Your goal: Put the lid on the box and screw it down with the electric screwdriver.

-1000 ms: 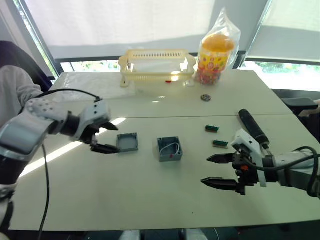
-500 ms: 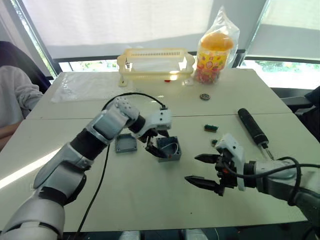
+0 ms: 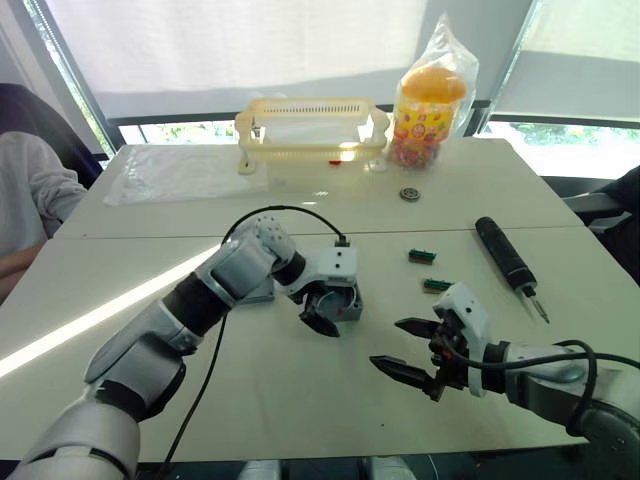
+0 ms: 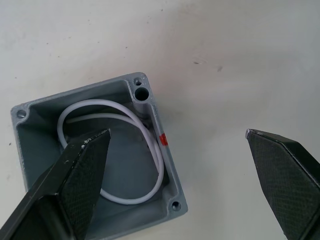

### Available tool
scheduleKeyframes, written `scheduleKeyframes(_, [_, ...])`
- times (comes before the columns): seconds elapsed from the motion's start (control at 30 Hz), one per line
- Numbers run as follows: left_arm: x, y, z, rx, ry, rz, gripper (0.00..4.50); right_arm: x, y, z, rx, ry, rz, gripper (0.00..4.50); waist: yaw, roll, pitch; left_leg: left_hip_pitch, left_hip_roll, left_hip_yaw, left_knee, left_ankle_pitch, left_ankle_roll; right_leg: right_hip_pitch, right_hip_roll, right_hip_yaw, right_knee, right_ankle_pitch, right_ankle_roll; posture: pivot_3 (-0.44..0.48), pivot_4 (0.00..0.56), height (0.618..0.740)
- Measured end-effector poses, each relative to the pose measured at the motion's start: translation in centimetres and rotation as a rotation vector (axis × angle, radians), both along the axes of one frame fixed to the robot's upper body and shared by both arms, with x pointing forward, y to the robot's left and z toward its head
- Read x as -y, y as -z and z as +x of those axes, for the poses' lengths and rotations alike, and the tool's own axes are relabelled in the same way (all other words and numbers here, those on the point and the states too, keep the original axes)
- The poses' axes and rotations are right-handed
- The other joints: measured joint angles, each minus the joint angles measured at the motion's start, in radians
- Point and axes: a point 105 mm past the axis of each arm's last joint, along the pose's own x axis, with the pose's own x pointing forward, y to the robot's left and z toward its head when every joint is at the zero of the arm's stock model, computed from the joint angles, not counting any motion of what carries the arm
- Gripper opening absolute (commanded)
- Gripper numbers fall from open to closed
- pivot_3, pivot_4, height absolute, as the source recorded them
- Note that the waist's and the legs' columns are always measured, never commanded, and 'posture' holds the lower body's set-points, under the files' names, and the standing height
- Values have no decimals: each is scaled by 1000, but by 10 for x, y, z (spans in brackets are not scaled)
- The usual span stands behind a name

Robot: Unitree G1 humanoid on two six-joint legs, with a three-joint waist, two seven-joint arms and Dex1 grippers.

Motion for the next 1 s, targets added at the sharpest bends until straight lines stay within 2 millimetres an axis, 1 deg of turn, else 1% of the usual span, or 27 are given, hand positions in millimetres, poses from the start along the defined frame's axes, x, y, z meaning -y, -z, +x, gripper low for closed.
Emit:
scheduleKeyframes(0.1, [-3, 5, 3, -2, -18, 15, 4453, 1, -1, 1, 13, 8, -5, 4500, -1, 0, 0, 0, 0, 0, 0, 0, 0, 0, 0, 0, 0, 0, 0, 0, 150, 740])
scheduleKeyframes(0.2, [-5, 9, 5, 3, -34, 28, 3646, 1, 0, 2, 16, 11, -4, 4500, 0, 0, 0, 0, 0, 0, 0, 0, 0, 0, 0, 0, 0, 0, 0, 0, 150, 740])
scheduleKeyframes(0.23, [-4, 10, 5, 4, -33, 28, 3251, 2, -1, 2, 19, 13, -5, 4500, 0, 0, 0, 0, 0, 0, 0, 0, 0, 0, 0, 0, 0, 0, 0, 0, 150, 740])
scheduleKeyframes(0.43, [-2, 12, 6, 9, -42, 35, 34, 2, -1, 3, 26, 21, -4, 4500, 0, 0, 0, 0, 0, 0, 0, 0, 0, 0, 0, 0, 0, 0, 0, 0, 150, 740])
scheduleKeyframes(0.5, [-2, 10, 6, 15, -41, 33, 10, 2, -1, 4, 28, 24, -4, 4500, 1, 0, 0, 0, 0, 0, 0, 0, 0, 1, 0, 0, 0, 0, 0, 0, 150, 740])
scheduleKeyframes(0.53, [-2, 12, 5, 7, -43, 37, 10, 2, -1, 4, 29, 26, -2, 4500, 1, 0, 0, 1, 0, 0, 1, 0, 0, 1, 0, 0, 0, 0, 0, 0, 150, 740])
scheduleKeyframes(0.77, [-2, 12, 4, 33, -24, 40, 10, 3, -1, 4, 24, 40, -1, 4500, 0, 0, -1, 1, 0, -1, 1, 0, 0, 2, 0, 0, 0, 0, 0, 0, 150, 740])
scheduleKeyframes(0.83, [-3, 13, 3, 59, 13, 36, 10, 6, -3, 5, 28, 53, -2, 4500, 1, 0, -1, 1, 0, -1, 1, 0, 0, 2, 0, 0, 0, 0, 0, 0, 150, 740])
scheduleKeyframes(1.0, [-4, 15, -5, 100, 225, 12, 10, 12, -2, 3, 16, 72, -2, 4500, 4, 0, -1, 1, 0, 0, 1, 0, 0, 2, 0, 0, 0, 0, 0, 0, 150, 740])
